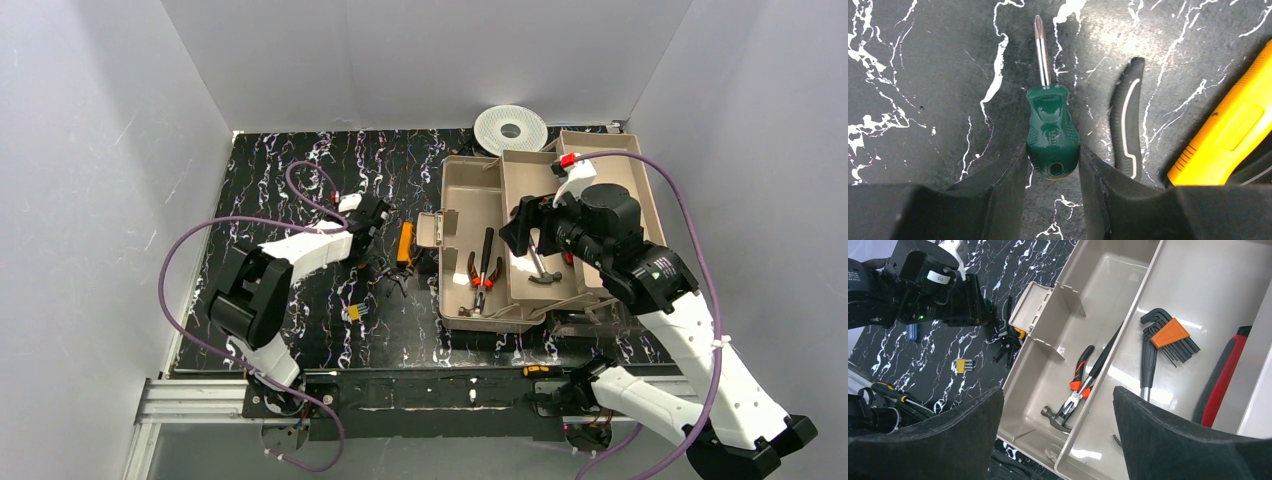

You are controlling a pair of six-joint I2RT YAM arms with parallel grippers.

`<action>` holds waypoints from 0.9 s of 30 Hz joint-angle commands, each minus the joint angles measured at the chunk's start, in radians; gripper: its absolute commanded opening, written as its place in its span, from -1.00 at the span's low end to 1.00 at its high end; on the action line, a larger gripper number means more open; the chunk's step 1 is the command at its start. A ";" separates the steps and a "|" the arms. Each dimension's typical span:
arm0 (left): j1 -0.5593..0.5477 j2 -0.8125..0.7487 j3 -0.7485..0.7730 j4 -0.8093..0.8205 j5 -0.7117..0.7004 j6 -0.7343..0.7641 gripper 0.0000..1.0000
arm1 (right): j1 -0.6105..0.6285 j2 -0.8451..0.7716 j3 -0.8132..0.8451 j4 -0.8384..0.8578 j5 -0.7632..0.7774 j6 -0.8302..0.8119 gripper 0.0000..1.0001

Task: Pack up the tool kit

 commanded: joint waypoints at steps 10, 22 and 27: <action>-0.022 -0.568 -0.401 0.540 0.569 0.089 -1.00 | -0.001 0.044 0.002 0.117 -0.271 0.066 0.78; -0.078 -0.695 -0.515 1.056 1.046 -0.034 -1.00 | 0.003 0.086 -0.140 0.463 -0.529 0.268 0.75; -0.133 -0.671 -0.525 1.203 1.084 -0.042 -1.00 | 0.008 0.099 -0.166 0.506 -0.518 0.296 0.73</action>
